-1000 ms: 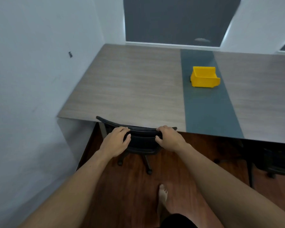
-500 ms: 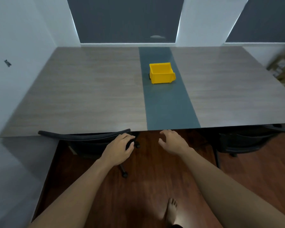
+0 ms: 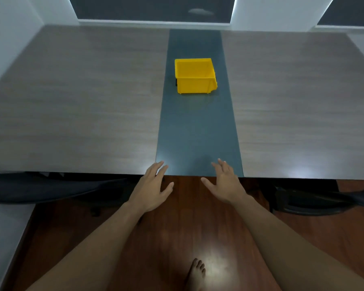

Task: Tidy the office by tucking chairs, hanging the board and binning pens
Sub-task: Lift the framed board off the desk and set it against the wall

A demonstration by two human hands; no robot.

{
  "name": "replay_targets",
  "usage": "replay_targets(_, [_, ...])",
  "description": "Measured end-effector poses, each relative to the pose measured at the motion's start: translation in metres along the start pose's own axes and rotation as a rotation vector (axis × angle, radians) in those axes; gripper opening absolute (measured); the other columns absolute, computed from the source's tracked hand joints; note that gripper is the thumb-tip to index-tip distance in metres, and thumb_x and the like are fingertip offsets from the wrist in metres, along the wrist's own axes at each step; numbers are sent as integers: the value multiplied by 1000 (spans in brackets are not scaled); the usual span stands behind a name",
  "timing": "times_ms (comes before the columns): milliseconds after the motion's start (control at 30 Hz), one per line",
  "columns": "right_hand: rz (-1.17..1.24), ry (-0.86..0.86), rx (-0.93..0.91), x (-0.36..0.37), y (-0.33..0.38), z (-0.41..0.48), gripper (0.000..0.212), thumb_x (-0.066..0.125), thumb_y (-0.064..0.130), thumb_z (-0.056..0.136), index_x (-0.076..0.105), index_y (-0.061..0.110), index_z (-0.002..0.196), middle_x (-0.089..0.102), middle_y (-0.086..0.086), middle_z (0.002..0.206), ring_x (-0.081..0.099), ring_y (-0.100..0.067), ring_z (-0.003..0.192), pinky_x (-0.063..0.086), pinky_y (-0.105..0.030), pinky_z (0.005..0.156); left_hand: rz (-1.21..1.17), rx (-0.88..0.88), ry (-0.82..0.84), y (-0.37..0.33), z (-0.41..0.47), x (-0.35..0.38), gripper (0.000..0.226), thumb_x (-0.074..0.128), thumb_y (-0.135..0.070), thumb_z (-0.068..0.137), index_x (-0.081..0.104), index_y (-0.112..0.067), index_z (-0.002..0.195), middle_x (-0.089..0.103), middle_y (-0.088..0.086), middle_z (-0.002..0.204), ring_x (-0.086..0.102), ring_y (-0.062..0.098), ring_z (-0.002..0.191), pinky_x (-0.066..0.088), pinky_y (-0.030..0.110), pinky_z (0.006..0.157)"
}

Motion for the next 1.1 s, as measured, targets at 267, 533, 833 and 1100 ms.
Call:
replay_targets(267, [-7,-124,-11,42,-66,89,88,32,73,104,13,18,170,-4,-3,179,-7,-22,165,7,-46,132,87,-36,-91,3,102,74,82,36,-68,106,24,-17,169,8,-2,181,-12,18,167,15,47,134])
replay_targets(533, [-113,-395,49,90,-90,139,75,20,63,109,9,22,171,0,0,180,-7,-19,165,5,-52,133,122,-64,-135,14,162,139,84,28,-66,108,2,-19,172,-8,-6,181,-17,16,166,2,46,136])
replay_targets(833, [-226,-522,38,94,-91,141,76,30,59,106,18,19,170,11,-3,179,4,-22,166,14,-52,131,290,-70,-308,14,168,158,81,32,-59,107,8,-17,172,1,-2,181,-2,19,168,14,49,135])
replay_targets(1100, [-250,-529,52,94,-91,143,82,35,64,102,21,20,170,12,-1,179,5,-21,166,15,-52,130,354,-87,-326,14,172,160,82,33,-60,104,10,-19,172,2,-4,181,0,18,168,14,47,135])
Point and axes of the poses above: each hand's wrist, its own z-axis towards the middle knuckle, its own x-axis out of the palm, y = z × x, the point moved 2 cm from there along z, towards the middle knuckle
